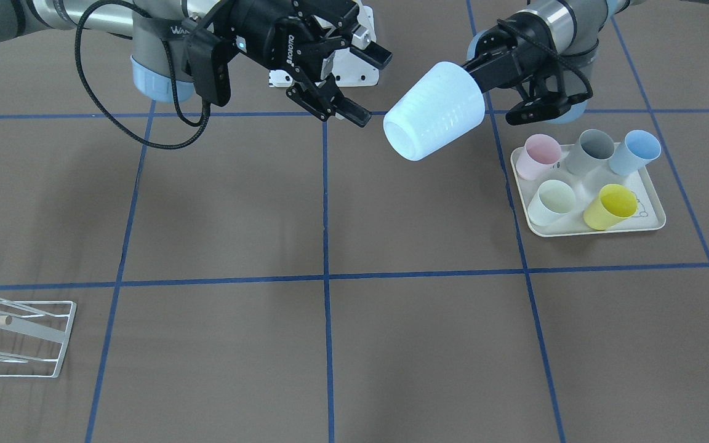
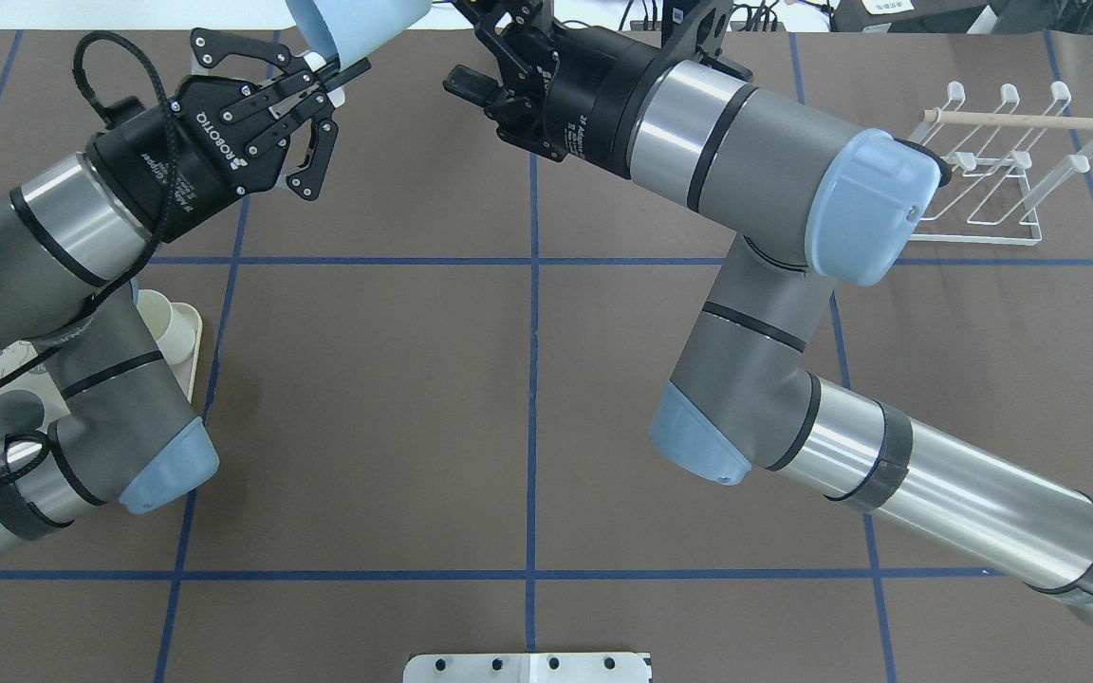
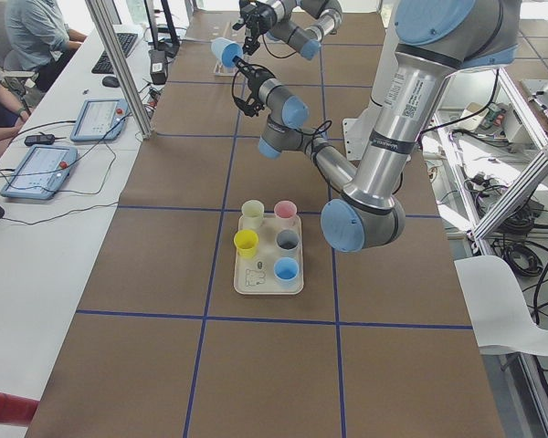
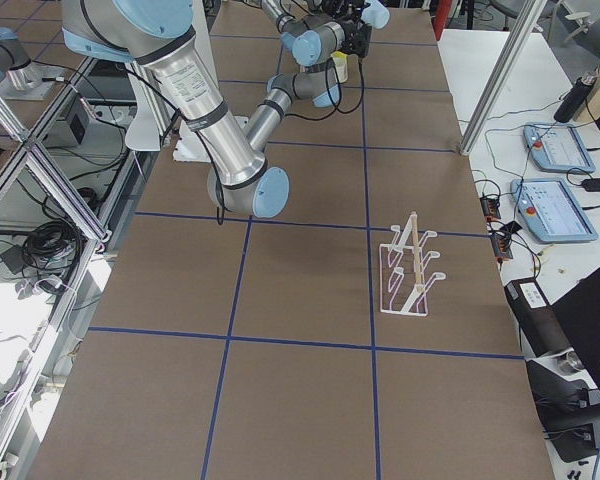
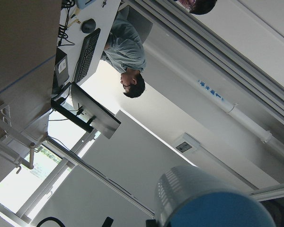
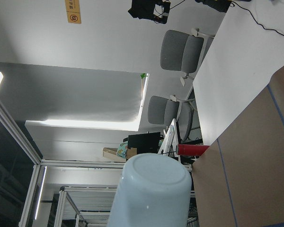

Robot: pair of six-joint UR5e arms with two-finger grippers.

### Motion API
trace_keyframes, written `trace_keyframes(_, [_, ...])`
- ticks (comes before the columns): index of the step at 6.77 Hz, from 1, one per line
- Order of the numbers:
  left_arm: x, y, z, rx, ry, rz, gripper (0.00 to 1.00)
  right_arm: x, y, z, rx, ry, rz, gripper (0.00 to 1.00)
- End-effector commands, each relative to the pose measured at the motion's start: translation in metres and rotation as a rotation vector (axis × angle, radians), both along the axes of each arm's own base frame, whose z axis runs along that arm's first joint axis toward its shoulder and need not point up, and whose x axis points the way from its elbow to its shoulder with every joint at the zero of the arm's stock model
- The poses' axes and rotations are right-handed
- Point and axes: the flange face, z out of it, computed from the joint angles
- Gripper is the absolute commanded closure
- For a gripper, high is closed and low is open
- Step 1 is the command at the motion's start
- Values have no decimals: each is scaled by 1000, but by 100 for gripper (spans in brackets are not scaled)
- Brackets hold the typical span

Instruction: Transfer IKEA cup to right arm and place on rack

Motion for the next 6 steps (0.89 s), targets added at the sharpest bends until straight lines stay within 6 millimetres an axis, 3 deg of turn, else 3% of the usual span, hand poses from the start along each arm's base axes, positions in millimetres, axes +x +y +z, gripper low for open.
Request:
trace_keyframes(1, [11,7,-7,1,19,14,100,-6,5,1,-3,-2,-11,1])
trace_keyframes(6, [22,16,-14,1,36,28,100,-14,-1,5,-20,8,5,1])
